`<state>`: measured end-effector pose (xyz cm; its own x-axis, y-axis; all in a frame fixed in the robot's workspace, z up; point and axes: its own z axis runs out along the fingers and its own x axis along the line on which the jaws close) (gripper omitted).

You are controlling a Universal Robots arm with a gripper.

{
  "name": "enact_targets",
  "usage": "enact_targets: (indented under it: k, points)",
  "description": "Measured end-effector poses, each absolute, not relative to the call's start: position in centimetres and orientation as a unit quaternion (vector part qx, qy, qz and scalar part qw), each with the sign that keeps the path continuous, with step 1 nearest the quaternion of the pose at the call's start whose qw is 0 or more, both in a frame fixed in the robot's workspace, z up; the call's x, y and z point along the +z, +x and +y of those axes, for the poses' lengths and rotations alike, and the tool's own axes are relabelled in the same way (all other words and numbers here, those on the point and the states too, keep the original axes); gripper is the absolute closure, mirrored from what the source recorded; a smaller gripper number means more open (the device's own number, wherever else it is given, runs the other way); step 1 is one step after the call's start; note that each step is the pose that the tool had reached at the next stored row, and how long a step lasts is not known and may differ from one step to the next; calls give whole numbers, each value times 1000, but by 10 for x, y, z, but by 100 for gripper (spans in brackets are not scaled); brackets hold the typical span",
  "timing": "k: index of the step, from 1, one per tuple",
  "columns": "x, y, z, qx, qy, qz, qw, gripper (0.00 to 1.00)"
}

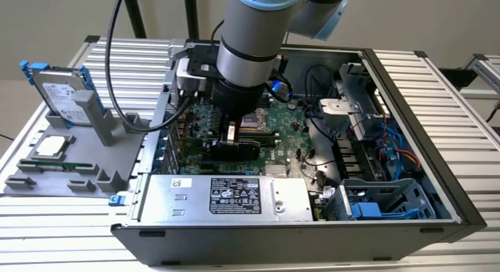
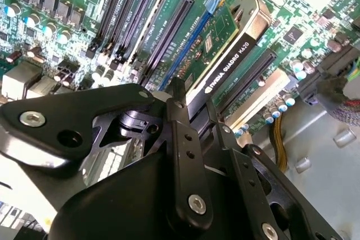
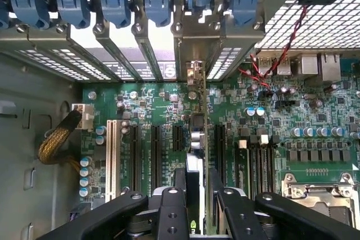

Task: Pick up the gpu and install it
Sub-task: 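Insert the gpu into the slot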

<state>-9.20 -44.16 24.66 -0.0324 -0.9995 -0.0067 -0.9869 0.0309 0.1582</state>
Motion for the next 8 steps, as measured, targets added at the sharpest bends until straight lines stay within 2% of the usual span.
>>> enact_targets:
  k: [8]
  points:
    - [239, -92, -442, -59, 693, -716, 53, 100]
